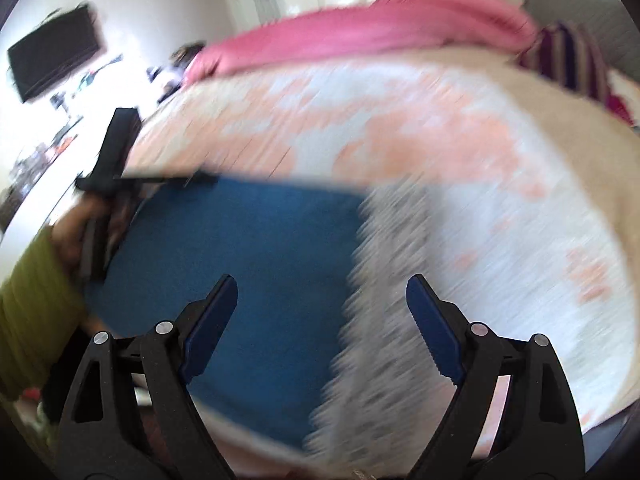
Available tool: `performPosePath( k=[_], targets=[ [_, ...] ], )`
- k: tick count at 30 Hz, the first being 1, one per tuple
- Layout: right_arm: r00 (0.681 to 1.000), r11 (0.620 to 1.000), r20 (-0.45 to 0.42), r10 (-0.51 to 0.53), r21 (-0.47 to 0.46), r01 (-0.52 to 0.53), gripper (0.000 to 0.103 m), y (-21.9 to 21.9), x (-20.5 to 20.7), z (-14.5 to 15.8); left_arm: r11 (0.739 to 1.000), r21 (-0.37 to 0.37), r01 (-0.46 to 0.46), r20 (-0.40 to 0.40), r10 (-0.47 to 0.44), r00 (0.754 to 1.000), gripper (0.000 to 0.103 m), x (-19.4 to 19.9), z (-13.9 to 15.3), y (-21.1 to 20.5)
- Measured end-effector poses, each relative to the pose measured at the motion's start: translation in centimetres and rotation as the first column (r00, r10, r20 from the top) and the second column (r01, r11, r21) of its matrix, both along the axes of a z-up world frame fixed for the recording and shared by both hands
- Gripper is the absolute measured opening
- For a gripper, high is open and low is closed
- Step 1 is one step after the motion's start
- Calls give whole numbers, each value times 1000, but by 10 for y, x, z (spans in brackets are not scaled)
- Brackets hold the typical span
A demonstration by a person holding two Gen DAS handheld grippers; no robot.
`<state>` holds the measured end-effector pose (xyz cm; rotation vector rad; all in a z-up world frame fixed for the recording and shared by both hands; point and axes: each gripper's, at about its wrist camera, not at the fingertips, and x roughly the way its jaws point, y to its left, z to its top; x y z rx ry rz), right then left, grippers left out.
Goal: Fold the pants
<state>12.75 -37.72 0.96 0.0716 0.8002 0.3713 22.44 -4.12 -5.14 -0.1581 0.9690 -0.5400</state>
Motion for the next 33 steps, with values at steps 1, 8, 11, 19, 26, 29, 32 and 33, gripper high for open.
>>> performPosePath(
  k=[1,8,11,19,26,29,32,33],
  targets=[
    [999,999,-13,-40,17,40,80,-14,16,0,1000,0,-4,-3,4,1000,17,0,-1,1],
    [975,981,-217,-48,174,87,54,-49,99,-46,1000,10,2,7,-2,1000,19,-1,1,0],
    [974,990,-227,-27,131,58,44,-35,102,-60,1000,12,0,5,0,1000,20,-1,0,0],
    [998,1000,-58,-4,30,6,14,-16,76,-21,999,35,-10,60,7,998,11,-6,8,-7],
    [993,994,-116,7,-112,-20,16,-1,121,-39,994,92,-55,112,45,993,11,-5,10,-5],
    [988,998,-156,-8,-64,-2,21,-11,126,-58,992,106,-74,90,65,994,14,0,1,-3],
    [988,997,-136,-67,18,70,42,-30,116,-48,992,95,-87,92,78,993,21,0,3,1],
    [989,995,-117,-89,35,94,44,-36,109,-42,991,91,-96,95,87,992,26,0,3,2]
  ],
)
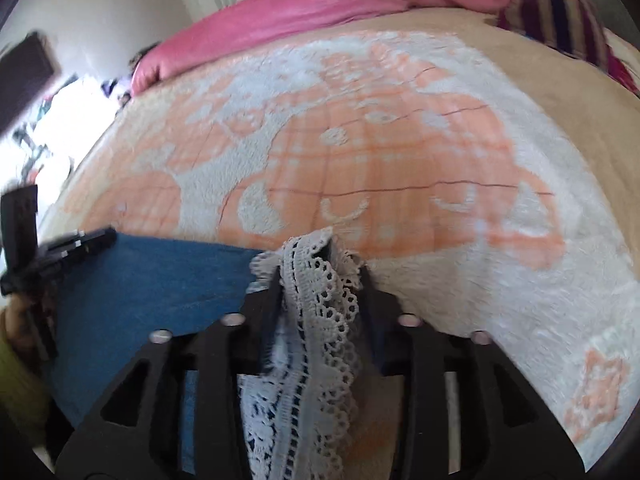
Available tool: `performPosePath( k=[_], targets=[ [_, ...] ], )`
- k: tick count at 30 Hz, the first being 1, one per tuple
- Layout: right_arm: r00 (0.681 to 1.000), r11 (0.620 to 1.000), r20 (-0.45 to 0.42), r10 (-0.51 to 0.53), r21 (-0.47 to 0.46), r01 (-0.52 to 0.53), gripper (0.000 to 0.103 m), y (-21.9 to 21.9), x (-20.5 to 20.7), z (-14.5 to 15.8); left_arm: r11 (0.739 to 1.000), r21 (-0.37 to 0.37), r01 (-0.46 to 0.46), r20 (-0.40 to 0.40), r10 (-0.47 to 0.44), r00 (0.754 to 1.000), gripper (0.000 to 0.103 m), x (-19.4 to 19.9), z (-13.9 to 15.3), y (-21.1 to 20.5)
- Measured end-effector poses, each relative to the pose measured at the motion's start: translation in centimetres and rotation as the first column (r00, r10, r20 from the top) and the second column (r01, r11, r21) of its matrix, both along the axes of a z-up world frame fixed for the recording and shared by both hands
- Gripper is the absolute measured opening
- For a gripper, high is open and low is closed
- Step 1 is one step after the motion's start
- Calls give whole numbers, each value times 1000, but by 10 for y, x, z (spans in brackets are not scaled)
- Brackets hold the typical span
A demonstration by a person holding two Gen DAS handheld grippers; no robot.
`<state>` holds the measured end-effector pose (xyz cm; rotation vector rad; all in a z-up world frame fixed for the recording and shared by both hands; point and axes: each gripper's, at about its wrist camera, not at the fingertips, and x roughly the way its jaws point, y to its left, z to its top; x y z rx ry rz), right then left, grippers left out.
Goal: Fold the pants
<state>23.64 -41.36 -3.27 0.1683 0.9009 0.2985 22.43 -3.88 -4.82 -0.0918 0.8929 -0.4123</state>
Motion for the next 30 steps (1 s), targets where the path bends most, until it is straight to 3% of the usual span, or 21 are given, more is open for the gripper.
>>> performPosePath(
  k=[5,8,12,17,21,30],
  targets=[
    [995,982,65,-81,177,69,55,-40,-61,30,999,-38,-32,35,34,999,32,-11,19,14],
    [994,980,68,-82,189,68,57,-44,-100,33,998,-49,-46,80,49,996,45,-28,36,22],
    [999,978,14,-50,202,46,57,-35,-133,17,998,-39,-44,105,48,993,46,-55,48,26],
    [998,979,-53,-38,199,48,57,-23,-141,1,999,-7,-52,132,52,990,50,-96,47,29],
    [996,989,-72,-61,133,70,57,-19,-138,-1,996,39,-86,144,79,986,50,-126,41,38],
    [994,987,-95,-62,144,75,58,-18,-142,-11,988,85,-132,95,124,988,54,-159,20,54]
  ],
)
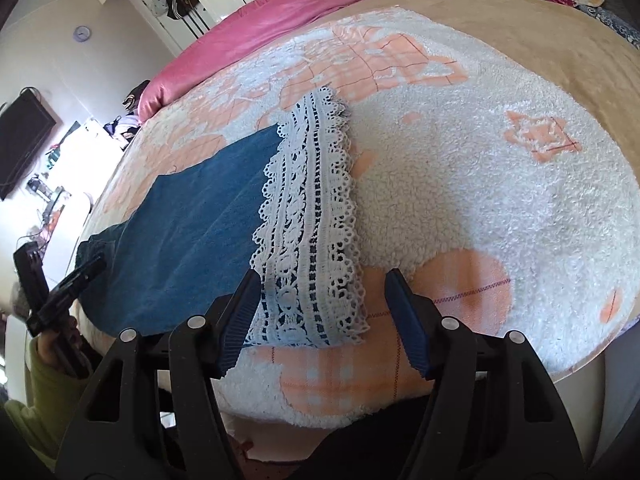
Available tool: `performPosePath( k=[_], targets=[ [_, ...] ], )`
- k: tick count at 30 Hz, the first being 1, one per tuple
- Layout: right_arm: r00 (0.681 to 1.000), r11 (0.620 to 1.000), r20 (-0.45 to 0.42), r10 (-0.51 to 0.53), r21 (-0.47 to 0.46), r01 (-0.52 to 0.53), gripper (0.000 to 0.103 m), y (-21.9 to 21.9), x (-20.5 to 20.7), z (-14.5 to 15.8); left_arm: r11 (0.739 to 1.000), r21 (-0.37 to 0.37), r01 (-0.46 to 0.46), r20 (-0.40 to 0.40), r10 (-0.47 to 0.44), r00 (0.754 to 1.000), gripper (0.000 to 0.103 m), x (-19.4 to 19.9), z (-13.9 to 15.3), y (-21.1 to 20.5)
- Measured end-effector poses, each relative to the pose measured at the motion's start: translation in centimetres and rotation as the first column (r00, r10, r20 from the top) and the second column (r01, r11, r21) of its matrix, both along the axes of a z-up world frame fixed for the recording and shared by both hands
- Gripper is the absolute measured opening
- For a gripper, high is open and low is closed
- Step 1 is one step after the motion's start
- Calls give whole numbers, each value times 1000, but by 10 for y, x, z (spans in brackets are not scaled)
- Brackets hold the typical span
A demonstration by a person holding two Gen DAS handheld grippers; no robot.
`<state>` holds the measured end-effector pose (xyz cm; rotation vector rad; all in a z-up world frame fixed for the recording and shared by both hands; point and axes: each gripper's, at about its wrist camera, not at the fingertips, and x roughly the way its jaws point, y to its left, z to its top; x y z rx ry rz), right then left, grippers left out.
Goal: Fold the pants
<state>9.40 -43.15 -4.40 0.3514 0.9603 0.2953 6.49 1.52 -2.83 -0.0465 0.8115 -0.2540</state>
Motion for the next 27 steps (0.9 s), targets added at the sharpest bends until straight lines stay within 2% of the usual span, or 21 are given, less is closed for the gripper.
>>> performPosePath(
  k=[4,8,10,11,12,14,16,22,25,27],
  targets=[
    [1000,1000,-7,11,10,-11,58,4,-6,-1,999,-4,-39,-36,39,999,54,2,-7,11],
    [999,999,5,33,-4,-33,55,13,-9,-3,999,1,-41,-34,41,999,57,2,-11,10],
    [999,999,13,35,-14,-34,37,15,-10,-2,999,-1,-33,-32,33,999,61,2,-12,9],
    [999,999,21,49,0,-49,20,15,-11,0,999,1,-34,-33,34,999,61,2,-12,10],
    [998,998,34,59,-10,-59,20,17,-13,3,999,-1,-36,-32,36,999,61,2,-12,10],
    [994,983,56,89,-167,-79,20,30,-20,13,999,2,-47,-31,47,998,61,1,-11,12],
    [992,964,56,110,-250,-93,20,37,-24,16,998,16,-54,-26,54,998,61,0,-11,14],
    [997,975,-12,71,-209,-72,25,25,-20,-1,998,24,-50,-31,51,998,61,2,-14,16],
    [998,977,-14,54,-206,-55,33,21,-24,1,999,22,-50,-28,50,998,61,1,-15,16],
    [1000,979,1,25,-204,-24,46,16,-30,6,998,30,-48,-15,48,999,62,-1,-13,15]
  ],
)
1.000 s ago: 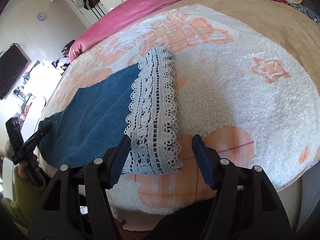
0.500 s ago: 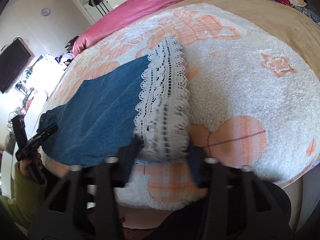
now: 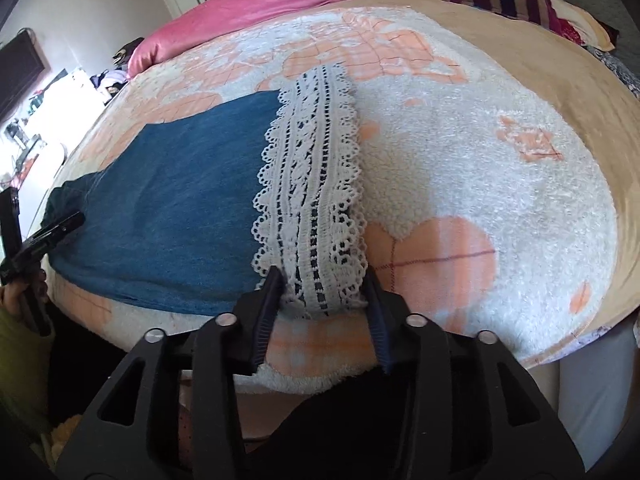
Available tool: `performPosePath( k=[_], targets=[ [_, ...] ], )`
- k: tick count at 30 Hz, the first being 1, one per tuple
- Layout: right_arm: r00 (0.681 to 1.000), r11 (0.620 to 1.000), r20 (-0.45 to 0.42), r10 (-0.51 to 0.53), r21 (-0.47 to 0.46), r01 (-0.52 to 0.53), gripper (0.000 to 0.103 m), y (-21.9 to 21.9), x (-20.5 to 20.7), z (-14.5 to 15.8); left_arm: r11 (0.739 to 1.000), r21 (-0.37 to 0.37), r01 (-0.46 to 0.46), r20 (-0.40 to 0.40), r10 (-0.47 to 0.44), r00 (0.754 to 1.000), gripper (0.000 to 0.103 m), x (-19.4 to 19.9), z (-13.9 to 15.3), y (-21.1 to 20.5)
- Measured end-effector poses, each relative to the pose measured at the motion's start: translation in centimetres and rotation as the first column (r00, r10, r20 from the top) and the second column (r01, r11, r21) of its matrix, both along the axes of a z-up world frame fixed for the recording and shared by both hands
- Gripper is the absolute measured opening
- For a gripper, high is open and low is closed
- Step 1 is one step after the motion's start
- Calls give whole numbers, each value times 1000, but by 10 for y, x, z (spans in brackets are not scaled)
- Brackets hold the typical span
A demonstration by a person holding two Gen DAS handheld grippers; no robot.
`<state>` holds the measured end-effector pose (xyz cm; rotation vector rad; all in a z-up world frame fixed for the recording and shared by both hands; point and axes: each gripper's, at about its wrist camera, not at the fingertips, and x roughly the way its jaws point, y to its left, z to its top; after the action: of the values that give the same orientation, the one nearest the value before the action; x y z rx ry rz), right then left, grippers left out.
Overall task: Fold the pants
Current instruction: 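Release the lace hem and pants, opening both grippers over the flattened pants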
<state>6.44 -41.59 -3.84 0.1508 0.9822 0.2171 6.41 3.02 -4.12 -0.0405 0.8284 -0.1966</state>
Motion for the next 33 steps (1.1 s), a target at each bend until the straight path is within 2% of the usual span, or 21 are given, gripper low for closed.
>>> performPosePath(
  k=[2,3,5,7,9,12,15,18,20,22,24,27,29,33],
  targets=[
    [998,999,50,-33,-5,33,55,-5,-8,11,1000,29,3,33,-4,999,68,-5,7,-5],
    [996,999,80,-51,-14,52,62,-6,-11,17,999,39,8,49,-10,999,68,-7,11,-8],
    [982,996,174,-69,-42,77,69,-5,-17,34,999,41,25,80,-28,996,68,-12,18,-13],
    [969,998,242,-42,-45,54,74,5,-20,47,999,28,41,85,-44,995,68,-12,23,-20],
    [965,999,262,21,-47,-9,77,23,-15,51,998,-8,70,68,-69,995,68,-8,25,-27],
    [953,981,244,180,-116,-156,78,69,-2,43,989,-78,126,47,-122,991,68,1,28,-41],
    [924,931,186,335,-212,-296,79,120,17,26,971,-152,184,-1,-187,982,68,19,23,-58],
    [913,887,110,393,-306,-346,81,151,37,8,967,-141,211,-47,-219,975,71,35,10,-72],
    [923,877,63,379,-341,-337,81,155,46,-2,976,-108,187,-70,-195,978,71,46,-1,-70],
    [942,906,38,334,-290,-309,85,140,55,-9,985,-89,151,-67,-157,985,71,50,-7,-57],
    [957,937,33,289,-213,-275,83,116,57,-11,989,-79,126,-57,-131,990,71,49,-8,-44],
    [959,950,49,279,-160,-268,76,95,52,-7,991,-92,98,-41,-103,994,69,48,-6,-26],
    [964,956,57,261,-151,-250,76,92,49,-4,990,-111,92,-31,-96,995,66,45,-6,-19],
    [964,957,65,257,-157,-245,76,95,45,-3,990,-110,82,-9,-84,996,66,41,-4,-17]
  ],
)
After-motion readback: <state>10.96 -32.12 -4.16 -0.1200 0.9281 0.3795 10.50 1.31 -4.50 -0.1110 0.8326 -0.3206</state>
